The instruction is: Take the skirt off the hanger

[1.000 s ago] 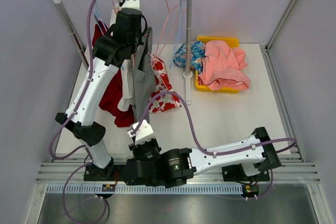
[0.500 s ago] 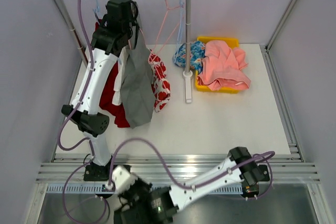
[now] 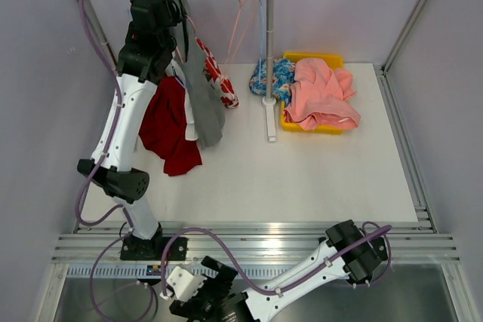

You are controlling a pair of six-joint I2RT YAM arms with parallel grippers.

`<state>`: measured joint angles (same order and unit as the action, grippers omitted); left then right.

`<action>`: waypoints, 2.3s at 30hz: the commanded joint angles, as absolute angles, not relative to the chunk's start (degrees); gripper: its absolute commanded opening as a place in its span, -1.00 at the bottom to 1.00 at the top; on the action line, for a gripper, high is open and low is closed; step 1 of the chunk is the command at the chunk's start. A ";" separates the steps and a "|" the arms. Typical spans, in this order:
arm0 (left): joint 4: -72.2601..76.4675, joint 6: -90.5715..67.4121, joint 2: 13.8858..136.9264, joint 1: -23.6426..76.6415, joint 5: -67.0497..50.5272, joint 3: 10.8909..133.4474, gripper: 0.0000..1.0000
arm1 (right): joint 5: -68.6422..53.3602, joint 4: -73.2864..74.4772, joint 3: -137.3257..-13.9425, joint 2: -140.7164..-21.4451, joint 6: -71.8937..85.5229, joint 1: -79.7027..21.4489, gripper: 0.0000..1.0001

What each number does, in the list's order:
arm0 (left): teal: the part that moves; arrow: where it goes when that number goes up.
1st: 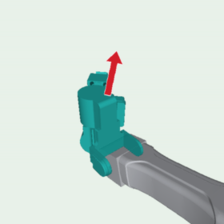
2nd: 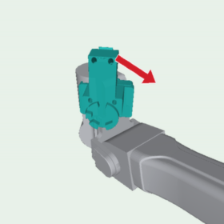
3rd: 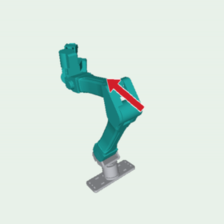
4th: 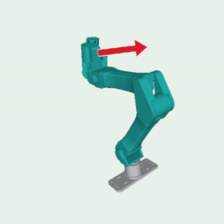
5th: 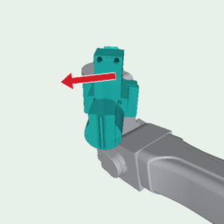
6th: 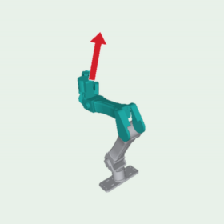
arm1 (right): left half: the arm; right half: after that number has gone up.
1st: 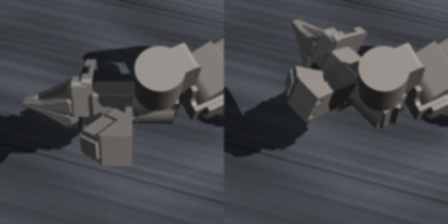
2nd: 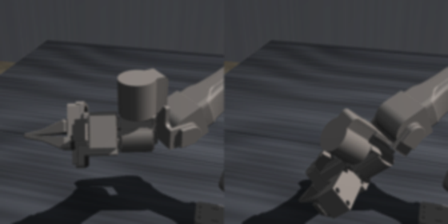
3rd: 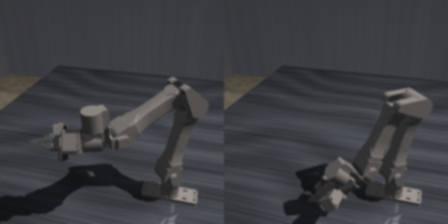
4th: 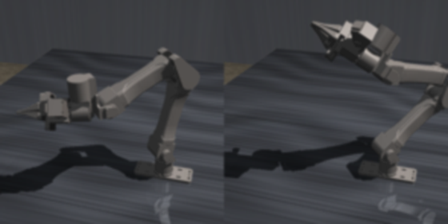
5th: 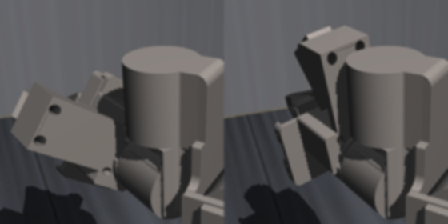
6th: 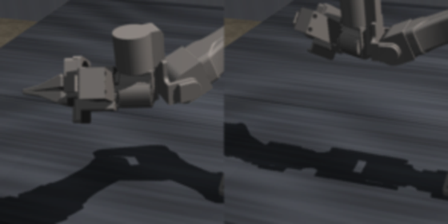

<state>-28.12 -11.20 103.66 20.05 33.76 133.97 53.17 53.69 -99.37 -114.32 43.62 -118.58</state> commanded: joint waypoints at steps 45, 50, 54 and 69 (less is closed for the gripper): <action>-48.69 -25.05 76.12 37.62 26.54 128.93 -1.00 | 72.67 -4.39 -101.10 -104.60 -8.70 -97.91 -0.77; -47.03 -26.19 75.06 37.62 25.49 128.41 -1.00 | 74.53 -4.07 -95.63 -102.40 -1.71 -98.26 -1.00; -45.36 -24.18 75.15 37.62 28.82 128.67 -1.00 | 74.79 -0.79 -92.21 -100.55 4.75 -101.42 -1.00; -23.47 -6.50 89.11 33.22 43.76 139.38 -1.00 | 71.80 20.91 -108.02 -119.00 14.32 -121.20 -1.00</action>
<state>-38.17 -8.38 87.42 34.89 38.98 133.38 72.40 16.67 -105.65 -120.11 10.02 -122.19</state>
